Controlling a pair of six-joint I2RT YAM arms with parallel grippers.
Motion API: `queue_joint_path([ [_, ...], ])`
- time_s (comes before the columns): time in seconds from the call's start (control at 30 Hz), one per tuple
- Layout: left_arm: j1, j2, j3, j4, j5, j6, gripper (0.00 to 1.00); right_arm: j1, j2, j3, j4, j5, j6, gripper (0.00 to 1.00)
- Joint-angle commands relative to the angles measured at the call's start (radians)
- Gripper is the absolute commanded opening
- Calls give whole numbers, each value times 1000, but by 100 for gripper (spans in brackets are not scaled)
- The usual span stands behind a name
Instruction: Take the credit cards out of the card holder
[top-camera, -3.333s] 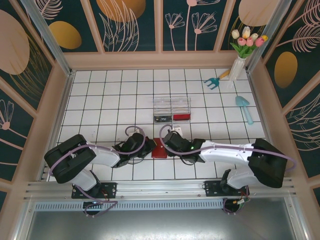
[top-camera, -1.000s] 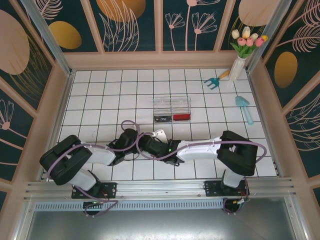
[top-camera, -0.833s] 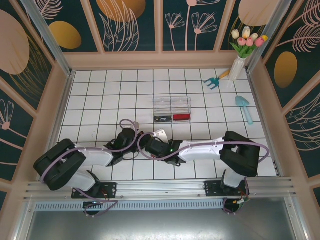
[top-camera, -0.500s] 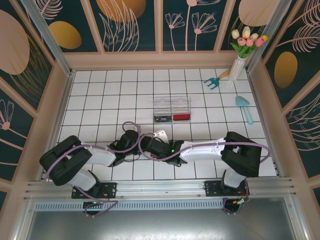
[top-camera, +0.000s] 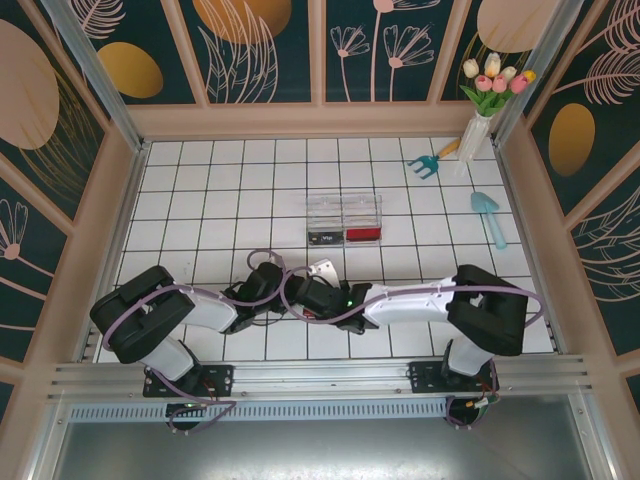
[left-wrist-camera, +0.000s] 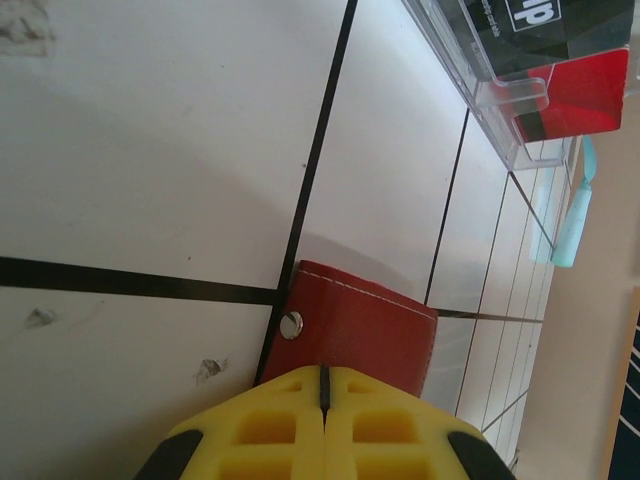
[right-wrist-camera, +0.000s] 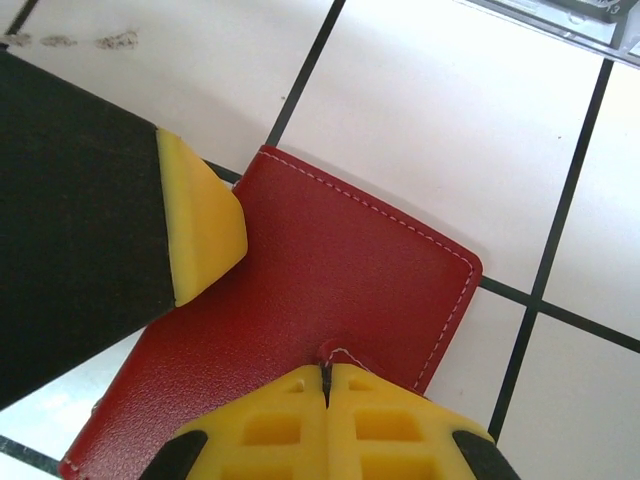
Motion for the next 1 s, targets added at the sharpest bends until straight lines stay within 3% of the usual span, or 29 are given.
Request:
queue_joint_path([
  [0.0, -6, 24, -24, -178, -65, -42, 0, -4, -80, -43, 16, 17, 45, 0],
  [0.3, -6, 33, -28, -193, -84, -50, 0, -76, -237, -182, 36, -3, 139, 0],
  [0.53, -6, -101, 0, -170, -64, 38, 0, -122, -446, -279, 139, -121, 146, 0],
  [0.7, -4, -304, 64, -377, -171, 160, 28, -127, -497, -241, 171, -191, 130, 0],
  [0.8, 0, -429, 78, -483, -239, 224, 54, -127, -461, -193, 191, -223, 122, 0],
  [0.97, 4, -593, 53, -569, -291, 267, 54, -126, -374, -121, 218, -245, 115, 0],
])
